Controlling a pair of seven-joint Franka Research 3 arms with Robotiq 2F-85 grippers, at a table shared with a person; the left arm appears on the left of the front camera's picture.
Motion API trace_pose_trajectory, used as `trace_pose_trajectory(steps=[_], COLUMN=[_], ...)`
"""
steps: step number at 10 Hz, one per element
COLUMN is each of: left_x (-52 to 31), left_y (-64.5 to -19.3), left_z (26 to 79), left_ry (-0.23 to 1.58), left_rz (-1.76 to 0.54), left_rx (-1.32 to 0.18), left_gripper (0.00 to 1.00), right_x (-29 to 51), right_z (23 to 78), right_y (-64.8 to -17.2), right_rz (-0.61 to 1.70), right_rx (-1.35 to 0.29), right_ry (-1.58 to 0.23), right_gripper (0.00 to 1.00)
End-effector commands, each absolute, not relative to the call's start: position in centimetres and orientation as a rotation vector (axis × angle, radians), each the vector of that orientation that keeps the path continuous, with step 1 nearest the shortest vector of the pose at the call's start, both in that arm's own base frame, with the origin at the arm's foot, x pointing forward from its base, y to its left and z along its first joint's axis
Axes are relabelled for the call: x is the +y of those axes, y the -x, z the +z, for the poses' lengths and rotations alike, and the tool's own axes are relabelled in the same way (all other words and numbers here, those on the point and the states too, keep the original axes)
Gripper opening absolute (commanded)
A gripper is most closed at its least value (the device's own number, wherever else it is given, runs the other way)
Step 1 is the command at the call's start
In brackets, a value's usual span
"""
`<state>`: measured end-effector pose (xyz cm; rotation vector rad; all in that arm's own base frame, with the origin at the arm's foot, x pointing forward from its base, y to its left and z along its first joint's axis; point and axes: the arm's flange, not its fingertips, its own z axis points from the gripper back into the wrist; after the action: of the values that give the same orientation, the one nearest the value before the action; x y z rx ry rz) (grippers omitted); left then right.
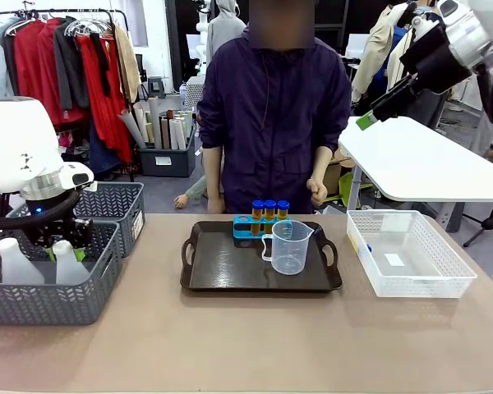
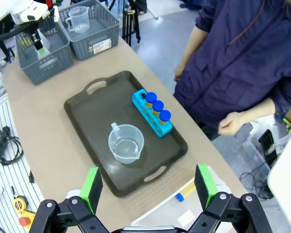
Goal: Prepare the laboratory tools.
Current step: Pick up one Small flask and place it on the Handle tray.
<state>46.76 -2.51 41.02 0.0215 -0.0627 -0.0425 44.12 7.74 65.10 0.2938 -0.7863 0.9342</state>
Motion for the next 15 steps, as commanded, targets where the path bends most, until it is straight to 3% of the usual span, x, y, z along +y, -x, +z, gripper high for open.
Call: trace_pose_trajectory(steps=[1,5,10,15], left_x=[-2.0,-2.6,-5.0,-6.7], left_y=[-46.3,-45.9,-46.4,-47.2], left_z=[41.1,43.1,55.1,67.1], left_ry=[-0.025,-0.021,-0.073,-0.077], left_rz=[-0.048,-0.071,-0.246,-0.34], left_rx=[-0.057,-0.071,-0.106,-0.286], left_gripper=[0.0,0.0,0.0,0.0], right_x=[7.7,7.7,7.7,7.7], right_z=[65.3,65.3,65.3,65.3], right_y=[-44.0,-44.0,-44.0,-44.0], right_rz=[0.94,0.94,0.94,0.94], right_rx=[-0.786,-0.786,-0.786,-0.786], right_ry=[-0.289,-0.289,-0.289,-0.289], right_gripper=[1.0,1.0,1.0,1.0])
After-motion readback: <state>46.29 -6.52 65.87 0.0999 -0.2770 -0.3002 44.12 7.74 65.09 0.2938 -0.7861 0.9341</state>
